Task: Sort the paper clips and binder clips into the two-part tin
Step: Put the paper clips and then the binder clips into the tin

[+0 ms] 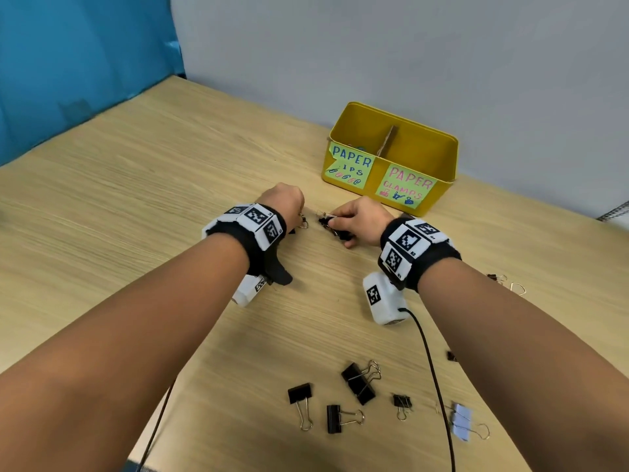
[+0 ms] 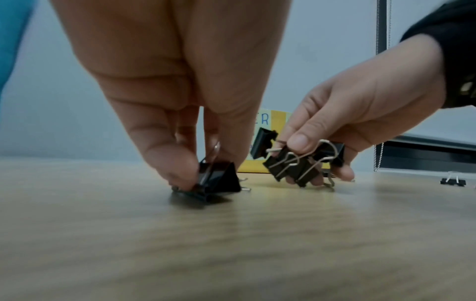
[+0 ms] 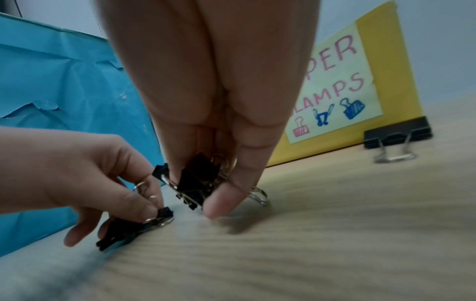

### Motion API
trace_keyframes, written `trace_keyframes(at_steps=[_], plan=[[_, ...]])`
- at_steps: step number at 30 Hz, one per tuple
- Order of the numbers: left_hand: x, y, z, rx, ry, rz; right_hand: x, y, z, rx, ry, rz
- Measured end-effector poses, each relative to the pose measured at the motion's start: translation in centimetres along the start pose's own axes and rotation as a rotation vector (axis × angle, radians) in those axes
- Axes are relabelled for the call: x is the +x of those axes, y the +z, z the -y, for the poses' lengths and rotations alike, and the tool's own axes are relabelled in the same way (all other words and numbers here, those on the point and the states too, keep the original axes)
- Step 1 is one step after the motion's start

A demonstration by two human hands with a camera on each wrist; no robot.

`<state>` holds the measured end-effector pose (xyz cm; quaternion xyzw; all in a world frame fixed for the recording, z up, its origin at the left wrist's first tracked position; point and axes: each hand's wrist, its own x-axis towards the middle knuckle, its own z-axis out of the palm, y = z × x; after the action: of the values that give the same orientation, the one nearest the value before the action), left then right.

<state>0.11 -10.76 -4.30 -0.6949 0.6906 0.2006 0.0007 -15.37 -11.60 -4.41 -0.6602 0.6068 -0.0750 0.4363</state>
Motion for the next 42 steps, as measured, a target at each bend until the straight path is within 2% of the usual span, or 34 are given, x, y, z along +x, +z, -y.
trace_keyframes(at_steps=[3,6,9,12,14,16,19,22,24,27,29,33,35,38,42], plan=[[0.3,-0.2,0.1,-0.036,0.000,-0.020,-0.8,-1.6,0.1,0.035,-0.066,-0.059],[0.4,-1.7,-0.9,-0.147,0.036,-0.091,-1.5,-4.7,1.2,0.303,-0.193,-0.194],[0.9,-4.5,-3.6,-0.272,0.124,-0.237,-1.7,-9.0,2.1,0.501,-0.281,-0.430],[2.2,-7.2,-7.4,-0.336,0.218,-0.338,-0.2,-11.9,0.9,0.399,-0.218,-0.647],[3.5,-8.1,-9.8,-0.329,0.262,-0.353,1.2,-12.2,-0.3,0.188,-0.112,-0.663],[4.8,-8.1,-11.9,-0.295,0.292,-0.348,1.8,-12.1,-1.1,0.033,-0.045,-0.607],[6.0,-7.5,-13.7,-0.224,0.345,-0.274,1.5,-11.9,-1.6,0.127,-0.124,-0.511],[6.2,-6.5,-13.4,-0.176,0.388,-0.172,0.7,-12.3,-2.1,0.222,-0.144,-0.582],[5.3,-6.1,-12.8,-0.159,0.402,-0.174,-0.1,-12.3,-2.4,0.256,-0.151,-0.659],[2.1,-5.1,-12.0,-0.157,0.470,-0.188,-2.1,-11.7,-2.8,0.072,-0.139,-0.777],[-0.9,-3.9,-11.4,-0.129,0.529,-0.041,-3.2,-10.7,-3.6,-0.114,-0.118,-0.715],[-6.9,-1.3,-10.4,0.123,0.630,0.521,-3.5,-8.5,-5.1,-0.548,0.051,-0.295],[-9.3,0.4,-10.0,0.240,0.629,0.700,-3.4,-7.3,-5.4,-0.697,0.088,-0.145],[-11.8,2.5,-10.0,0.436,0.672,0.764,-2.9,-6.1,-5.9,-0.774,0.110,-0.075],[-12.9,4.9,-10.0,0.524,0.783,0.693,-3.2,-5.2,-6.3,-0.777,0.137,-0.124]])
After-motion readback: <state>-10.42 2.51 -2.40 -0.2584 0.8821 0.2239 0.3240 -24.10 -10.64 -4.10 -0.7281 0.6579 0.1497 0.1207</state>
